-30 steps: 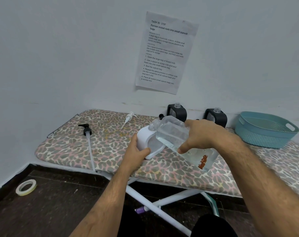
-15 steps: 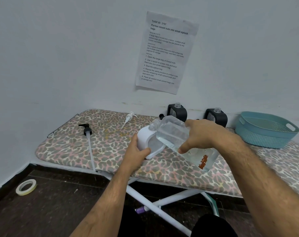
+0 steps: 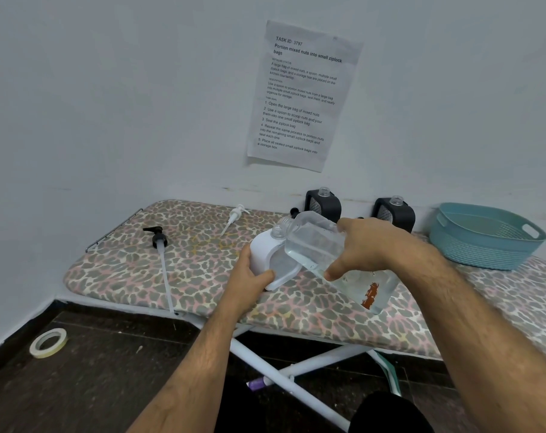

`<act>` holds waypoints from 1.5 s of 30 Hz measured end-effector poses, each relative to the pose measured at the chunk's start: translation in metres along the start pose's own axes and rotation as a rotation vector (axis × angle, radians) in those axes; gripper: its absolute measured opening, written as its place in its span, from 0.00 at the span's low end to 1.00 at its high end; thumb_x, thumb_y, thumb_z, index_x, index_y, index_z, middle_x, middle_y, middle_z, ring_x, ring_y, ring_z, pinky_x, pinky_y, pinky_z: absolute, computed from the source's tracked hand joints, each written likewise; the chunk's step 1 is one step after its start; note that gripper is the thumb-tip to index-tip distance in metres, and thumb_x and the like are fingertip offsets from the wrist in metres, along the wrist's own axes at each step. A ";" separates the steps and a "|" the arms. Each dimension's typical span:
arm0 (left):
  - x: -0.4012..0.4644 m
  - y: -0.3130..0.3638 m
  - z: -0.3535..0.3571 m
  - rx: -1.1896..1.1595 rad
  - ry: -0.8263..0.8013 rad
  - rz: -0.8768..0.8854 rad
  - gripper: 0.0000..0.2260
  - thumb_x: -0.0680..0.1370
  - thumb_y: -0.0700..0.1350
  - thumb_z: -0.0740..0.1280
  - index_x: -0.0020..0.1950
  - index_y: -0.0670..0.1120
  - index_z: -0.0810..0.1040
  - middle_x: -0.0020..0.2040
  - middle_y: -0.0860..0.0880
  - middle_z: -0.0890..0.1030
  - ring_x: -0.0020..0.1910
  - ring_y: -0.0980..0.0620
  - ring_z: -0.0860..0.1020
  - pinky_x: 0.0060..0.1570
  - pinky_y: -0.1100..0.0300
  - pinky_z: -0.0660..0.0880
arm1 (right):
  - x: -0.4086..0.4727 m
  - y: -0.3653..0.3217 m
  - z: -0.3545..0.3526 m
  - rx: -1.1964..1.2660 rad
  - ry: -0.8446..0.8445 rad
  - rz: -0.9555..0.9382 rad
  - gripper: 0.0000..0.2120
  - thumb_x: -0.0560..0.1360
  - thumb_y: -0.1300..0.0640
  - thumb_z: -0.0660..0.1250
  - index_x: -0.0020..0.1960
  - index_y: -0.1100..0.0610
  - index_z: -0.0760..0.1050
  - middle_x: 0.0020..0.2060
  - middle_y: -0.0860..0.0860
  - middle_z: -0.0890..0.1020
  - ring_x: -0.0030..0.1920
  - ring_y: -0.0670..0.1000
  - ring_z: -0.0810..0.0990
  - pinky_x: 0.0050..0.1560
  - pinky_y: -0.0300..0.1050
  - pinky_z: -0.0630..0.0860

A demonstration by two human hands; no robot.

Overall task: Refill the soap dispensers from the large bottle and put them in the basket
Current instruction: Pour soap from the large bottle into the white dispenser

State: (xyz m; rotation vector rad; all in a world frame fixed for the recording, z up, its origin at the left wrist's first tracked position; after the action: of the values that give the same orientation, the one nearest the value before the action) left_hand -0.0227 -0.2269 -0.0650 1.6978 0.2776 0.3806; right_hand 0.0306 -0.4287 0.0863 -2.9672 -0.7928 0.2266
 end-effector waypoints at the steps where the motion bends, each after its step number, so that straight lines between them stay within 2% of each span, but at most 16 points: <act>1: 0.000 0.000 0.000 0.000 0.001 -0.001 0.33 0.68 0.46 0.69 0.73 0.59 0.66 0.61 0.52 0.78 0.55 0.51 0.81 0.50 0.45 0.82 | 0.000 0.000 0.000 -0.001 -0.002 0.000 0.41 0.60 0.35 0.77 0.67 0.49 0.68 0.49 0.46 0.76 0.52 0.52 0.75 0.53 0.51 0.76; 9: -0.001 0.002 0.000 -0.006 0.001 0.009 0.33 0.68 0.45 0.69 0.72 0.59 0.66 0.61 0.52 0.78 0.55 0.51 0.81 0.50 0.45 0.82 | -0.001 -0.002 -0.001 -0.004 -0.007 -0.004 0.41 0.61 0.35 0.77 0.67 0.50 0.67 0.49 0.46 0.75 0.51 0.52 0.75 0.52 0.50 0.76; 16: -0.001 0.001 0.000 -0.013 0.002 0.019 0.32 0.70 0.43 0.69 0.72 0.58 0.66 0.60 0.52 0.78 0.54 0.51 0.81 0.47 0.51 0.82 | -0.001 -0.001 0.000 -0.003 -0.007 -0.006 0.42 0.60 0.35 0.78 0.68 0.50 0.67 0.48 0.46 0.75 0.52 0.52 0.75 0.55 0.53 0.77; 19: 0.000 0.001 0.000 -0.016 0.007 0.017 0.29 0.73 0.38 0.69 0.71 0.59 0.67 0.60 0.51 0.78 0.53 0.51 0.81 0.46 0.51 0.82 | 0.000 -0.001 0.000 -0.006 -0.009 -0.006 0.43 0.60 0.35 0.78 0.68 0.50 0.67 0.49 0.46 0.75 0.52 0.52 0.74 0.56 0.53 0.77; 23: 0.000 0.001 0.000 -0.016 0.011 0.019 0.29 0.75 0.36 0.68 0.71 0.58 0.67 0.60 0.52 0.78 0.53 0.51 0.81 0.44 0.57 0.81 | 0.000 -0.002 0.000 -0.004 -0.013 -0.004 0.42 0.60 0.35 0.78 0.68 0.51 0.67 0.49 0.46 0.75 0.52 0.52 0.75 0.56 0.53 0.77; 30: 0.001 -0.001 -0.001 -0.027 0.016 0.018 0.30 0.75 0.37 0.69 0.73 0.57 0.66 0.60 0.50 0.78 0.52 0.50 0.81 0.45 0.50 0.83 | 0.000 -0.002 -0.001 -0.002 -0.020 0.003 0.43 0.60 0.35 0.78 0.69 0.50 0.67 0.50 0.46 0.75 0.52 0.52 0.74 0.58 0.54 0.77; 34: 0.002 -0.001 0.000 -0.030 0.015 0.022 0.30 0.75 0.36 0.69 0.72 0.57 0.66 0.59 0.51 0.78 0.52 0.51 0.81 0.43 0.56 0.81 | 0.000 -0.002 -0.001 -0.001 -0.023 0.004 0.43 0.61 0.35 0.78 0.69 0.50 0.67 0.50 0.46 0.75 0.52 0.52 0.74 0.58 0.54 0.76; 45: 0.004 -0.004 -0.001 -0.044 0.007 0.027 0.30 0.74 0.38 0.69 0.72 0.57 0.66 0.60 0.50 0.78 0.53 0.48 0.82 0.42 0.55 0.81 | 0.001 -0.002 -0.001 0.005 -0.024 0.006 0.43 0.60 0.35 0.78 0.68 0.50 0.67 0.50 0.46 0.75 0.53 0.53 0.75 0.58 0.54 0.77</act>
State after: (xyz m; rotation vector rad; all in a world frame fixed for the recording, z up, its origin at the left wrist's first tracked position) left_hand -0.0192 -0.2242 -0.0688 1.6590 0.2501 0.4093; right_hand 0.0305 -0.4267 0.0872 -2.9679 -0.7848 0.2648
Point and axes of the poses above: each hand's wrist, its own x-axis towards the middle knuckle, its own z-axis out of the palm, y = z × x, the point moved 5 cm from there along x, towards the middle knuckle
